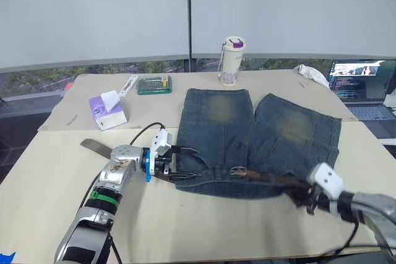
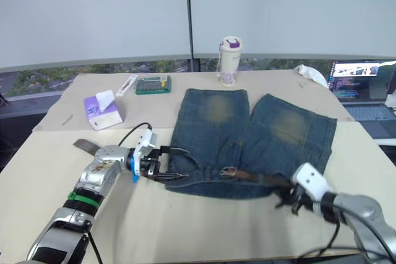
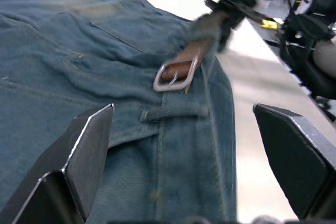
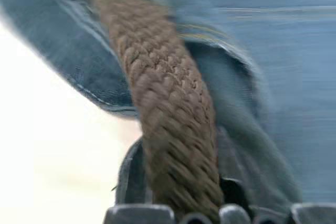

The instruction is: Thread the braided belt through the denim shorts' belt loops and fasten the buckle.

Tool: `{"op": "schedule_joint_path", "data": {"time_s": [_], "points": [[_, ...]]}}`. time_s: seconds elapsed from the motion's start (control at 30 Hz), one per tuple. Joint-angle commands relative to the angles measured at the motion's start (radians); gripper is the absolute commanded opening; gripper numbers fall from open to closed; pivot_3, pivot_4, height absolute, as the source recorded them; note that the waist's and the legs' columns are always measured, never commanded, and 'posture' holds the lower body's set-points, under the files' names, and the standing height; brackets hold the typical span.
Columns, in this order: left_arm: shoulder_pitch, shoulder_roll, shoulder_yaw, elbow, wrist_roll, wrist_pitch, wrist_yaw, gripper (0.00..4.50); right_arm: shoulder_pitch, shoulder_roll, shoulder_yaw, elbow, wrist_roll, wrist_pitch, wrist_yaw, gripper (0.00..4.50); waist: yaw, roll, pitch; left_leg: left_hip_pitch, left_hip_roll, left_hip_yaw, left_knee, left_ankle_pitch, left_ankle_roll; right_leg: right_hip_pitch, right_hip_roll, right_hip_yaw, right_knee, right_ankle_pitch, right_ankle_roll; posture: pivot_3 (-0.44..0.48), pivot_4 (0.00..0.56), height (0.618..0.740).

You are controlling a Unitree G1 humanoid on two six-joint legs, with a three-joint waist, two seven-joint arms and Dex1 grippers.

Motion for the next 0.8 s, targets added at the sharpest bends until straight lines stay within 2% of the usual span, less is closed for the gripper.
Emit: {"op": "schedule_joint_path", "data": {"time_s": [0.03,0.23,0.33,0.4,0.5,0.57,0.7,0.77,0.8], "points": [[-0.057,-0.025,0.021,0.046,0.015,-0.073,0.017,4.5,-0.158,-0.001,0.036,0.237,-0.087,0.0,-0.053,0.1,0.004,0.001,0.0,0.0,-0.001,0.0,0.0,0.0,-0.001,0.0,0.0,0.0,0.0,0.0,0.0,0.0,0.15,0.74],[-0.073,-0.073,0.015,0.089,0.037,-0.118,0.048,4.5,-0.406,0.011,0.093,0.556,-0.16,-0.061,-0.079,0.1,0.006,0.002,-0.001,-0.001,-0.004,-0.001,0.0,0.001,0.0,-0.001,-0.003,0.001,0.0,0.0,0.0,0.0,0.15,0.74],[-0.067,-0.086,0.012,0.088,0.044,-0.123,0.053,4.5,-0.446,0.011,0.113,0.635,-0.183,-0.121,-0.06,0.1,0.007,0.002,-0.001,-0.002,-0.004,-0.001,0.0,0.0,0.0,-0.001,-0.003,0.0,0.0,0.0,0.0,0.0,0.15,0.74],[-0.056,-0.087,0.011,0.071,0.042,-0.114,0.055,4.5,-0.421,0.006,0.103,0.624,-0.165,-0.135,-0.024,0.1,0.006,0.002,-0.002,-0.001,-0.004,-0.001,0.0,0.0,0.0,-0.001,-0.002,0.0,0.0,0.0,0.0,0.0,0.15,0.74],[-0.019,-0.064,0.015,0.024,0.035,-0.088,0.052,4.5,-0.234,-0.05,0.066,0.396,-0.046,-0.098,0.172,0.1,0.011,0.003,-0.002,-0.002,-0.003,-0.002,0.0,0.0,0.0,-0.001,-0.003,0.0,0.001,0.0,0.0,0.0,0.15,0.74],[0.002,-0.048,0.017,-0.002,0.034,-0.075,0.052,4.5,-0.125,-0.092,0.04,0.262,0.003,-0.06,0.24,0.1,0.011,0.004,-0.004,-0.003,-0.003,-0.004,-0.001,0.0,0.0,-0.001,-0.002,0.0,0.0,0.0,0.001,0.0,0.15,0.74],[0.036,-0.024,0.029,-0.045,0.025,-0.044,0.074,4.5,-0.023,-0.109,-0.025,0.121,0.018,-0.034,0.19,0.1,0.001,0.004,-0.005,-0.002,0.002,-0.003,-0.001,0.0,0.001,0.0,0.0,0.001,0.0,0.0,0.001,0.0,0.15,0.74],[0.051,-0.02,0.031,-0.071,0.015,-0.017,0.076,4.5,0.007,-0.116,-0.044,0.094,0.021,-0.038,0.192,1.15,0.001,0.005,-0.005,-0.002,0.002,-0.002,-0.001,0.0,0.001,0.0,0.0,0.001,0.0,0.0,0.001,0.0,0.15,0.74],[0.06,-0.016,0.028,-0.09,0.008,-0.004,0.07,4.5,0.022,-0.118,-0.056,0.086,0.027,-0.05,0.201,1.44,0.002,0.005,-0.005,-0.002,0.002,-0.002,-0.001,-0.001,0.001,-0.001,0.0,0.001,0.0,0.0,0.001,0.0,0.15,0.74]]}}
